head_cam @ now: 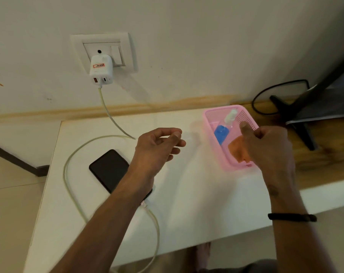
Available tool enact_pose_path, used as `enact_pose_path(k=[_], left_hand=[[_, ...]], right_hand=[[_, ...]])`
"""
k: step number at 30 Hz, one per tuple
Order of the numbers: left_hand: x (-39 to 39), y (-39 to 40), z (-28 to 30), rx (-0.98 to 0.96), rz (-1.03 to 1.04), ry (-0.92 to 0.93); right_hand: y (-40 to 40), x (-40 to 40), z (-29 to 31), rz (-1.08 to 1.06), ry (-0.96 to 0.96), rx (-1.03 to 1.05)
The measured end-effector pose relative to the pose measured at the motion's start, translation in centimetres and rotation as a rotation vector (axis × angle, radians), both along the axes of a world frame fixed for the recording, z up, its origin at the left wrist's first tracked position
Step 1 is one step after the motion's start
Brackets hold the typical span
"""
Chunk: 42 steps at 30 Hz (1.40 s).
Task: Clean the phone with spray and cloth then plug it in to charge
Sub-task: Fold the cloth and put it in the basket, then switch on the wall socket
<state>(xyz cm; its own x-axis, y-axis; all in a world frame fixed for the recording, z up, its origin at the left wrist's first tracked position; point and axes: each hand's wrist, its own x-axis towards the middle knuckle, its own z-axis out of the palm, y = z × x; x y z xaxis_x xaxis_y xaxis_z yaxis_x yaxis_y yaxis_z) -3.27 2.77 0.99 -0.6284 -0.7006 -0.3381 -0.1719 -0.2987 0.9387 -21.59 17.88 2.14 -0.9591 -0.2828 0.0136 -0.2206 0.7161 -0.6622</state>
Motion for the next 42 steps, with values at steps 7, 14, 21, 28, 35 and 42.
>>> enact_pose_path(k=[7,14,21,28,35,42], left_hand=[[-0.1,0.4,-0.1,0.005,-0.018,-0.024],[0.1,0.2,0.0,-0.02,-0.017,-0.029],[0.7,-0.4,0.6,-0.154,0.171,0.051],[2.4,-2.2,2.0,-0.257,0.354,0.174],[4.7,-3.8,3.2,-0.182,0.528,0.194],[6.2,-4.5,3.6,-0.05,0.586,0.247]], right_hand=[[-0.7,0.3,-0.9,0.051,-0.076,0.115],[-0.7,1.5,-1.0,0.054,0.024,0.244],[-3.6,3.5,0.2,-0.016,0.173,-0.044],[-7.0,7.0,-0.6,0.243,0.291,-0.169],[-13.4,10.8,-2.3,0.492,0.432,-0.216],[-19.8,10.5,-1.2,0.656,0.526,-0.158]])
